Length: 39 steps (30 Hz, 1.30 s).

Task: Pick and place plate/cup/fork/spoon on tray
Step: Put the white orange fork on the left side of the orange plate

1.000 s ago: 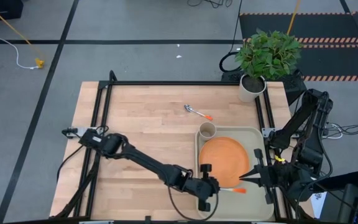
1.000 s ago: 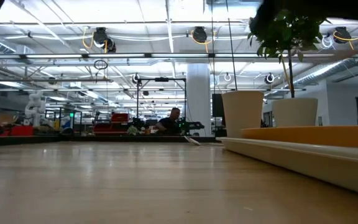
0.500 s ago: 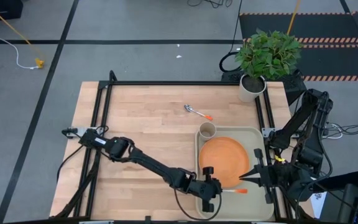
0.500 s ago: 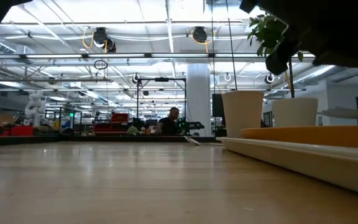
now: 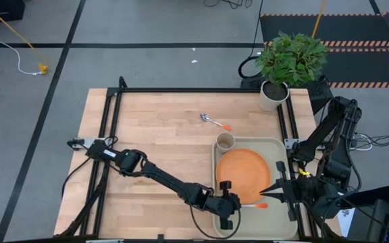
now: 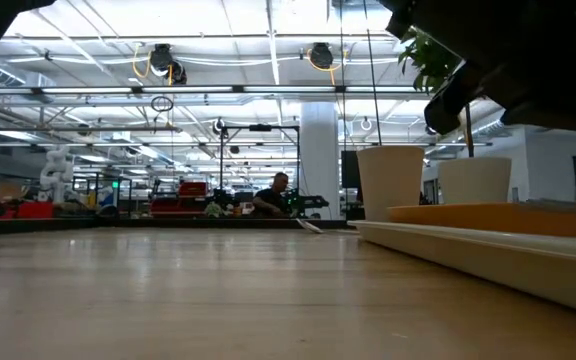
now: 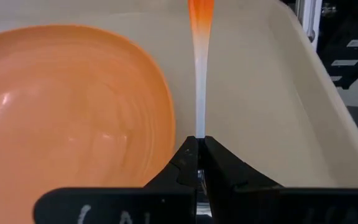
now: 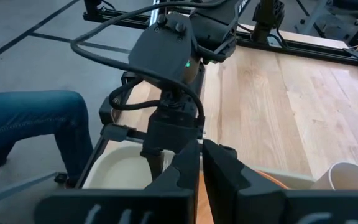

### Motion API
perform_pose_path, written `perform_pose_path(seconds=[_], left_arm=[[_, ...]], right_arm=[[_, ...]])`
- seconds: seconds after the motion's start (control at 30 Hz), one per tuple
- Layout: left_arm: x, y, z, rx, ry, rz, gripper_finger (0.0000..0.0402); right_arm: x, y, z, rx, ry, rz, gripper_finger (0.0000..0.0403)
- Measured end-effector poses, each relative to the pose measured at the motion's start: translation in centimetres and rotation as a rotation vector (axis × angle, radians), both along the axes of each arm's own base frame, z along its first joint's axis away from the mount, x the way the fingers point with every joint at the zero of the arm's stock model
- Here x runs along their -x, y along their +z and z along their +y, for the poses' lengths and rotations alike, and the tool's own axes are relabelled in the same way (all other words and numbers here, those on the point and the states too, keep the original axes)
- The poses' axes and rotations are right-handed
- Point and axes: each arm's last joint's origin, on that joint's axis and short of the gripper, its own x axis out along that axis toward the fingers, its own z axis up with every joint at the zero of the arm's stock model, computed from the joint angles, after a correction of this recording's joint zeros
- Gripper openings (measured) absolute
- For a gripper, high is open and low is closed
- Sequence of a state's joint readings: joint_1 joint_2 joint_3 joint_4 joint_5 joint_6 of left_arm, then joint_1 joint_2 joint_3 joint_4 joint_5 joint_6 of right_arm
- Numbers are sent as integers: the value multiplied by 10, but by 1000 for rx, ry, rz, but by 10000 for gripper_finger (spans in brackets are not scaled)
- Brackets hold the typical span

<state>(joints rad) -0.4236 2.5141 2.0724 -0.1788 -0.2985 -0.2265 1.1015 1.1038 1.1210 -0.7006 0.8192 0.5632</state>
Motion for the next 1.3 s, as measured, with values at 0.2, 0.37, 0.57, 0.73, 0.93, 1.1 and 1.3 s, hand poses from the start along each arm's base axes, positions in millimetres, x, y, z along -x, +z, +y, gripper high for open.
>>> perform_pose_path(seconds=[0.2, 0.37, 0.57, 0.73, 0.93, 1.1, 1.3], left_arm=[[1, -1, -1, -9, 14, 3, 10], [1, 0, -1, -14, 21, -1, 10], [1, -10, -3, -18, 17, 13, 10], [1, -22, -5, -32, 27, 27, 10], [1, -29, -5, -42, 28, 39, 13], [1, -30, -5, -56, 20, 42, 45], [1, -30, -5, -61, 19, 42, 83]], right_arm=[[0, 0, 0, 0, 0, 0, 11], [0, 0, 0, -1, 0, 0, 11], [0, 0, 0, -1, 0, 0, 11], [0, 0, 0, -2, 1, 1, 11], [0, 0, 0, -3, 5, 4, 11], [0, 0, 0, -3, 5, 5, 11], [0, 0, 0, -3, 5, 5, 11]])
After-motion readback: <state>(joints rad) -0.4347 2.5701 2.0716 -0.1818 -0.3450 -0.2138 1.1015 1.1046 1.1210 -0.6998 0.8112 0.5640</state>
